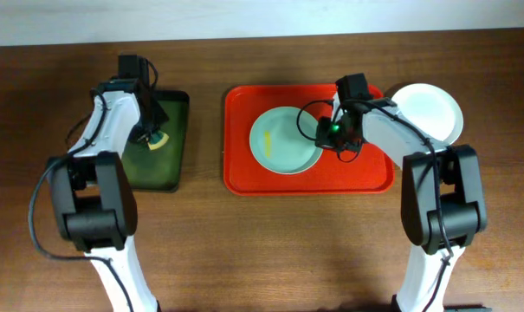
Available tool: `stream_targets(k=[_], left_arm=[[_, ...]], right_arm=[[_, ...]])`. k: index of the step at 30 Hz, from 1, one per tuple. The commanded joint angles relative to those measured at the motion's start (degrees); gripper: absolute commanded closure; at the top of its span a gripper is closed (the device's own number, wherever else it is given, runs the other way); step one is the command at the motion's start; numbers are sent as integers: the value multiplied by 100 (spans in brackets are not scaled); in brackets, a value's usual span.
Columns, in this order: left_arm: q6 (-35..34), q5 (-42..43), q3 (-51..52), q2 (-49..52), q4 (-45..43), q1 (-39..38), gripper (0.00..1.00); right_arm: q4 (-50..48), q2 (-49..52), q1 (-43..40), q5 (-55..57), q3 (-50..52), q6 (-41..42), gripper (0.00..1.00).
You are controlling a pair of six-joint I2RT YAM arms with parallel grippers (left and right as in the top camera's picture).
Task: Clean dirty plates on tray and stack at the side
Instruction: 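Grasp the light green plate rim with right gripper and pull it left, then bring sponge in left gripper onto light green plate and scrub it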
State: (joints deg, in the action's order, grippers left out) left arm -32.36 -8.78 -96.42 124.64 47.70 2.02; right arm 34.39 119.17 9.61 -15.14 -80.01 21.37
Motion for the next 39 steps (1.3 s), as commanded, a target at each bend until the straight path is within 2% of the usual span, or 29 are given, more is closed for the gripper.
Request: stream_targets(k=[1,5,8,11,14,17,19,20,23,26,28,33,35,39], left_arm=[[74,7,-2,442,31,39,100],[313,2,-35,535,216,39,100],[511,0,-431,319,782,39,100],[511,7,-894,-256,1296,28,100],[511,94,-903,-997,1305,-133,100],[1019,1285,-883,-1110,1296,-476,100],[1023,1394,-868,-1110,1276,-833,100],[1019,1394,-866,-1108,1233,-1043,100],[986,1344,-861,-1102,844,-1707,100],[503,1202,-861,-896,592,-2175,100],[455,1226,-861,-527,409,-2422,100],[398,1784,-861,243,-511,-2848,100],[-74,1784,-861,374,-647,-2944,100],[-481,1805,-861,793,-719,-3165,100]], right_arm=[[2,398,98,236,39,341,96],[199,400,101,227,39,339,96],[203,400,94,212,39,339,96],[173,400,103,7,39,339,96],[-81,400,229,13,39,341,96],[-186,398,203,13,26,44,96],[-199,398,195,-96,26,-334,96],[-214,398,195,-269,26,-575,96],[-214,398,190,-262,15,-542,96],[-249,398,188,-262,15,-439,96],[-256,398,188,-262,15,-439,96],[-273,398,188,-262,15,-439,96],[-295,398,188,-264,15,-439,96],[-295,398,188,-262,15,-439,96]])
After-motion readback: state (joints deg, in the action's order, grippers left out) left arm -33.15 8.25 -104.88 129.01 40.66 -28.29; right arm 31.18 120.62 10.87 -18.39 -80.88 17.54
